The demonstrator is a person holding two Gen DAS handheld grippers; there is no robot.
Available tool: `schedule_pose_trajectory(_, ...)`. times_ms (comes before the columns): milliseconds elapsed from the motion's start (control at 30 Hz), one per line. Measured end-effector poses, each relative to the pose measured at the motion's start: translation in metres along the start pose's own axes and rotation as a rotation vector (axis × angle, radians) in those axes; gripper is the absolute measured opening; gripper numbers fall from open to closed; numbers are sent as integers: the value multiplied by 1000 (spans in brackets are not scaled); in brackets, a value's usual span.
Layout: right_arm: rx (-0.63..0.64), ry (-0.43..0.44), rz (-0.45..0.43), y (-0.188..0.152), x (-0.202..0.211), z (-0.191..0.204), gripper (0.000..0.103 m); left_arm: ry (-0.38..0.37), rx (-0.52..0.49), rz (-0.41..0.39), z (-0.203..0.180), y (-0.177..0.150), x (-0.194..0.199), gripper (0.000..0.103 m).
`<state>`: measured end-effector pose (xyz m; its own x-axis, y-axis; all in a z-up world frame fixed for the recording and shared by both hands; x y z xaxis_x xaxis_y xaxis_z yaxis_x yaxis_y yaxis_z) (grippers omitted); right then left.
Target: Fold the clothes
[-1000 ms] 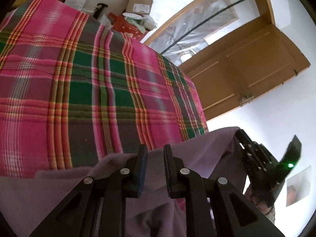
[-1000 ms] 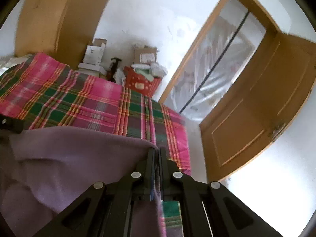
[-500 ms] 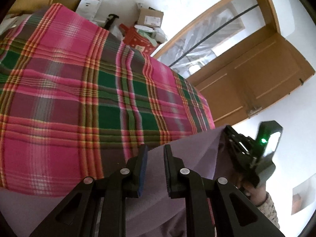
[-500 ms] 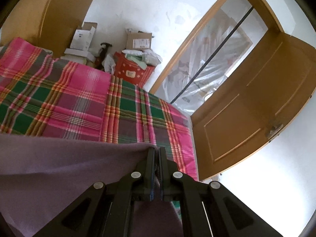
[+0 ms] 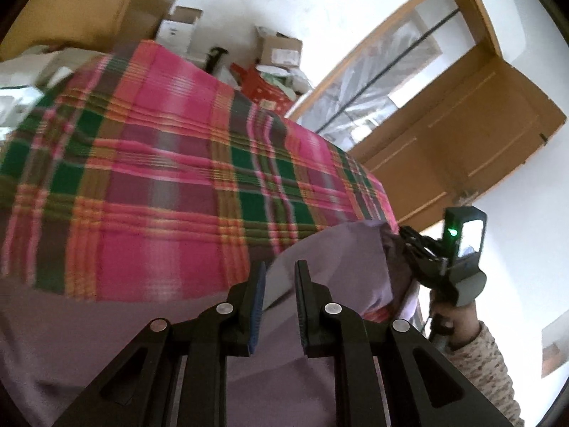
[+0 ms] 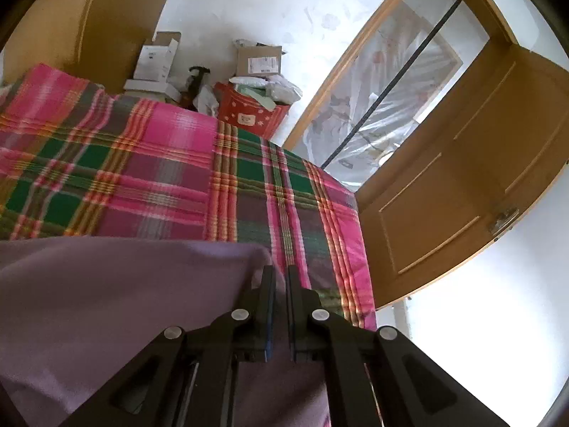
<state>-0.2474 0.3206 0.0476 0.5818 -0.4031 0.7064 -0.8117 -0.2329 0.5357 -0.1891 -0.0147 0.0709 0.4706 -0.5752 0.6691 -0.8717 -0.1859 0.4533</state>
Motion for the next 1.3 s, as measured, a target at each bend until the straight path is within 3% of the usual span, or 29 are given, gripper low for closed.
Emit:
schedule_pose_trajectory(233,-89,170,-40,-36,62,-13,8,66,19,-42,25,-41,63,20)
schedule_pose_trajectory(300,-89,216,-68,-52,87,-11,9,93,31,-69,35,-58,85,25)
schedule_pose_trajectory(567,-112,459,-155,-118,180,-1,18,230,127,-141,79,-132,158,26)
schedule_pose_trajectory(700,-116,571,-193,-149,219,9,22,267,194,-155,100,-167,176,40)
schedule_pose_trajectory(900,-47,760,-229,-185,248,57,33,237,293,-97,124,-208,175,40)
schedule_pose_trajectory(1000,3,789,-196,-199,246,88,33,171,334,-89,127,-219,173,41)
schedule_pose_trajectory(1100,26,817,-133,-211,237,116,33,160,377,-86,130,-224,165,42)
schedule_pose_trajectory(1300,-60,840,-69,-231,220,126,36,116,426,-118,134,-225,154,43)
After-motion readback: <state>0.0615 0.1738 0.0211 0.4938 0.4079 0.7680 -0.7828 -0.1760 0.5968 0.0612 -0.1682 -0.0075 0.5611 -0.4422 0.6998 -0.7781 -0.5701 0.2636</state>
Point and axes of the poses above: each gripper's, at about its wrist camera, not at the fingertips, and x roughly against the way its jaws point, z to its left, y to its top, the point moved 1 cm from there along -x, roughly the way its jaws point, and after that the axes turned 3 degrees about z, right-handed, at the moved point
